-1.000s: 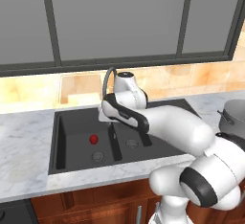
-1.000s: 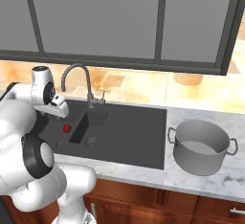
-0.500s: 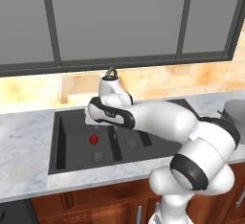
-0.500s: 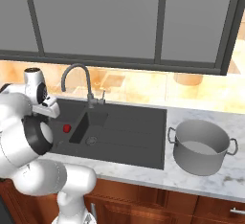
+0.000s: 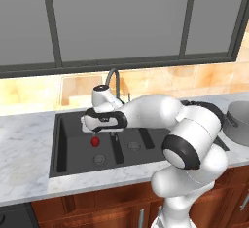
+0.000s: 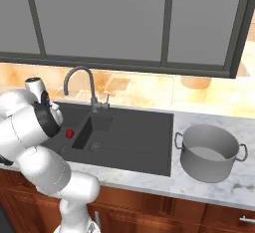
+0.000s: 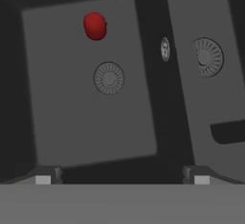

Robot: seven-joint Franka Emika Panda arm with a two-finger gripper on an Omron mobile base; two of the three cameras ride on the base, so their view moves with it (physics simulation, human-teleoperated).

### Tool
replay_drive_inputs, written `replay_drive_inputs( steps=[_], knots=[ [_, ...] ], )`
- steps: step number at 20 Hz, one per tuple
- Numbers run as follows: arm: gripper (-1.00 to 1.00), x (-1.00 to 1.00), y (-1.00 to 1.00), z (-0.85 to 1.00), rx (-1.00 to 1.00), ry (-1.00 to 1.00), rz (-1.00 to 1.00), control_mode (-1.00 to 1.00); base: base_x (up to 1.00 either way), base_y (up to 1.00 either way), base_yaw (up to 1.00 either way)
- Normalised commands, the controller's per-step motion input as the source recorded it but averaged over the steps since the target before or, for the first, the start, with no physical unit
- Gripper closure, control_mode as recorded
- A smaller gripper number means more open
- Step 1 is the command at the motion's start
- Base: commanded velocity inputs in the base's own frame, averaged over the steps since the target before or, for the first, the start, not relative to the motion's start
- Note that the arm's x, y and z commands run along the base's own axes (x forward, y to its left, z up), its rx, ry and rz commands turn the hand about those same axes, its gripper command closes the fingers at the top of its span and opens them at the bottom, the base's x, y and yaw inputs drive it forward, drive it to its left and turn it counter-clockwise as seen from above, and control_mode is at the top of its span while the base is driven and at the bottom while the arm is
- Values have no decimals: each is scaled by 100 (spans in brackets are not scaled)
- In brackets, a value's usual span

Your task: Dump the tomato from the pot into the sink. Then turn on the water and wash the tomato. Then turn off the water and put the tomato back in the pot.

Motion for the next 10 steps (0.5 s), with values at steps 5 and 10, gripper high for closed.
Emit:
replay_drive_inputs(
  steps=[5,10],
  knots=[
    [-100,29,16,-32,-3,0,0,-100,0,0,0],
    [-100,25,16,-25,-3,0,0,-100,0,0,0]
  ],
)
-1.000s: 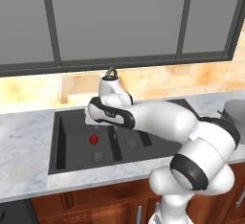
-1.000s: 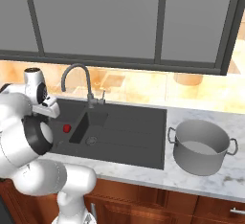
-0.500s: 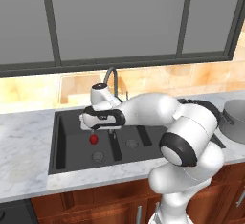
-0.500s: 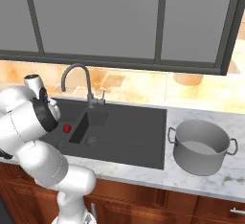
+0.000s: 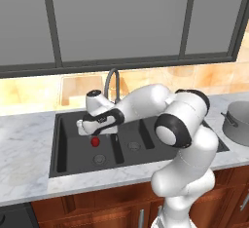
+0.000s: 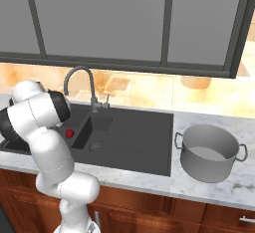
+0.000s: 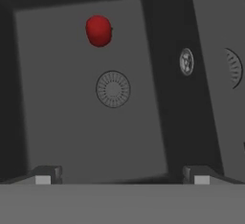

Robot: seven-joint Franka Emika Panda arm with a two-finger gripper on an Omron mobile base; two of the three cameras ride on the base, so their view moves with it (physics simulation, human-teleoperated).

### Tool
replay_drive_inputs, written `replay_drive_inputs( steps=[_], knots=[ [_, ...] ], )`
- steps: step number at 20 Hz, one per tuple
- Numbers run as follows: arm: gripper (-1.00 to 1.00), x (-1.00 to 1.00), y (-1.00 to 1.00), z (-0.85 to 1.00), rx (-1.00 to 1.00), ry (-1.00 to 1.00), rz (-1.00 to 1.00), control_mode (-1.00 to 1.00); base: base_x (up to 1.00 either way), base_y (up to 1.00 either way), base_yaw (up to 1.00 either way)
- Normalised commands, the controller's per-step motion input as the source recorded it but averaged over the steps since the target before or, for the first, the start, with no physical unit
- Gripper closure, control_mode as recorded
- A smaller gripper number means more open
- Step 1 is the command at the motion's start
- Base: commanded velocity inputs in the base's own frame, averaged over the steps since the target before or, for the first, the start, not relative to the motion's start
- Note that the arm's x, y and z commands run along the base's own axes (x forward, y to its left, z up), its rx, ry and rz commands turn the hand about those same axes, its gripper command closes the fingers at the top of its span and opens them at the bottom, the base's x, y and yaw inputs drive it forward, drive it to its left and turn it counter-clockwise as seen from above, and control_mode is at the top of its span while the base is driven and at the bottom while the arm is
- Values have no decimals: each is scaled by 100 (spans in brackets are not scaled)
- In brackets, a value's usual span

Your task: Dump the tomato from the pot into the sink. Then turn on the water and wash the tomato. Then turn off the water and put the tomato back in the pot.

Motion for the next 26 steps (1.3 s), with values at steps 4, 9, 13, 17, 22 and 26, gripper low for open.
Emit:
replay_drive_inputs(
  steps=[4,9,13,17,22,26],
  knots=[
    [-100,26,0,-16,-4,0,0,-100,0,0,0],
    [-100,32,0,-20,-5,-2,0,-100,0,0,0],
    [-100,29,0,-26,-4,0,0,-100,0,0,0],
    [-100,24,0,-33,-4,0,0,-100,0,0,0],
    [-100,22,0,-28,-2,-1,0,-100,0,0,0],
    [-100,23,0,-23,0,-2,0,-100,0,0,0]
  ],
)
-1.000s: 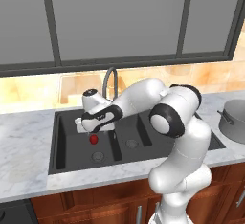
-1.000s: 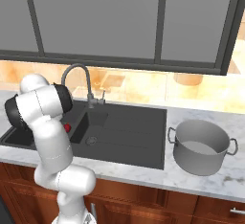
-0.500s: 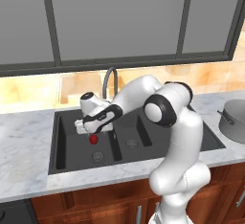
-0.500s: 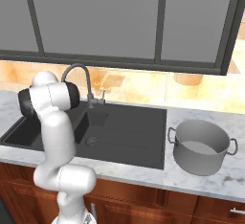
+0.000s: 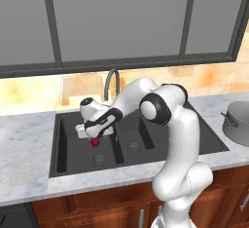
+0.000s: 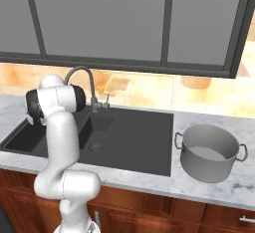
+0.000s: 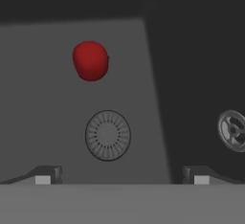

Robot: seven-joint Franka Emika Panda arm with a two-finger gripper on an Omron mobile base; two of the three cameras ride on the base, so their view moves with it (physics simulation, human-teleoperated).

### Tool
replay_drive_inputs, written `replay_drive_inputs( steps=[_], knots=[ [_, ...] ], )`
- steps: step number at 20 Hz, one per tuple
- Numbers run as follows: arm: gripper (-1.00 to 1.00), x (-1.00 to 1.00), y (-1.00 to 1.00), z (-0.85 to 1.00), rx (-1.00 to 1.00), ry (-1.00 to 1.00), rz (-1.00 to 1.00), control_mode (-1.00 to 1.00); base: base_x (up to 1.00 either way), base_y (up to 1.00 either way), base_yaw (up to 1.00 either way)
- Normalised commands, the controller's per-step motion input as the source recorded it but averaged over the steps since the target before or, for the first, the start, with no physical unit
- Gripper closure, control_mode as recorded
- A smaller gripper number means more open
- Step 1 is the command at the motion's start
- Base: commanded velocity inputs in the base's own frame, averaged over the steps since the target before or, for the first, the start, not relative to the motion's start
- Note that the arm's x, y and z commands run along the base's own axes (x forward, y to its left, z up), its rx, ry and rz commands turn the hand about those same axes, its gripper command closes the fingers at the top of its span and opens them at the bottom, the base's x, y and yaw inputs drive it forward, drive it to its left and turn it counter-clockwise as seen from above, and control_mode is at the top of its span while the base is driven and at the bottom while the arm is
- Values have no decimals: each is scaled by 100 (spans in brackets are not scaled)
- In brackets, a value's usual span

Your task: Dump the tomato from the pot into the sink. Then turn on the water and wash the tomato. Then turn off the water and put the tomato back in the pot.

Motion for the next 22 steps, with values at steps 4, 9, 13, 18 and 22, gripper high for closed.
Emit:
replay_drive_inputs(
  steps=[4,9,13,18,22],
  knots=[
    [-100,27,0,-22,0,-1,0,-100,0,0,0],
    [-100,20,0,-30,0,-5,1,-100,0,0,0],
    [-100,18,0,-25,0,-7,1,-100,0,0,0],
    [-100,14,0,-21,0,-6,1,-100,0,0,0],
    [-100,16,1,-19,0,-2,0,-100,0,0,0]
  ],
)
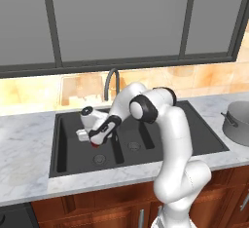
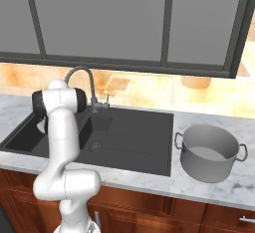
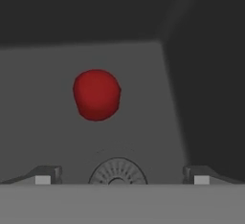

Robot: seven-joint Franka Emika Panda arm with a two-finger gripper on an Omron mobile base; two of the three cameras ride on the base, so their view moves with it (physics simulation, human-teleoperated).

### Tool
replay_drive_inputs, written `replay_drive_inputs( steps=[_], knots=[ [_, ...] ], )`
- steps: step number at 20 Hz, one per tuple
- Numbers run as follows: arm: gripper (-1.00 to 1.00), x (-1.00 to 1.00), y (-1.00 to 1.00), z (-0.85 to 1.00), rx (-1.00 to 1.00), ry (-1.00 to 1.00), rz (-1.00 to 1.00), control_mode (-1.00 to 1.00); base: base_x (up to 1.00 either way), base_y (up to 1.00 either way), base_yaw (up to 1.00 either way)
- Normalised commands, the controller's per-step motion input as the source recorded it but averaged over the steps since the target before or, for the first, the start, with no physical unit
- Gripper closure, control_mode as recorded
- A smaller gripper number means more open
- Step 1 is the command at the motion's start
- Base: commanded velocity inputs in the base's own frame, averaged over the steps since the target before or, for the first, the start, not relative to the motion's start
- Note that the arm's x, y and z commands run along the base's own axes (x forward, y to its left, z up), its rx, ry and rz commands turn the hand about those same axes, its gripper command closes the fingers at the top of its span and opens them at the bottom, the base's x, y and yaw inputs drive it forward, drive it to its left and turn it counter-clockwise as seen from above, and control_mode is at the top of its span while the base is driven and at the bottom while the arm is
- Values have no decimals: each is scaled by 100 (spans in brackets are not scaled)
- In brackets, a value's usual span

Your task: Dump the tomato from the pot into the sink. Then turn on the water and wash the tomato. Then turn off the water and put the tomato back in the pot.

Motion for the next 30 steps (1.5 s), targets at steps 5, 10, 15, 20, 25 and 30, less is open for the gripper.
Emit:
replay_drive_inputs(
  steps=[5,10,15,20,25,30],
  knots=[
    [-100,27,5,-21,0,-1,0,-100,0,0,0],
    [-100,25,3,-16,0,0,1,-100,0,0,0],
    [-100,22,2,-20,-1,0,0,-100,0,0,0],
    [-100,21,0,-23,-2,0,0,-100,0,0,0],
    [-100,19,0,-21,-2,0,0,-100,0,0,0],
    [-100,14,0,-23,-3,0,0,-100,0,0,0]
  ],
)
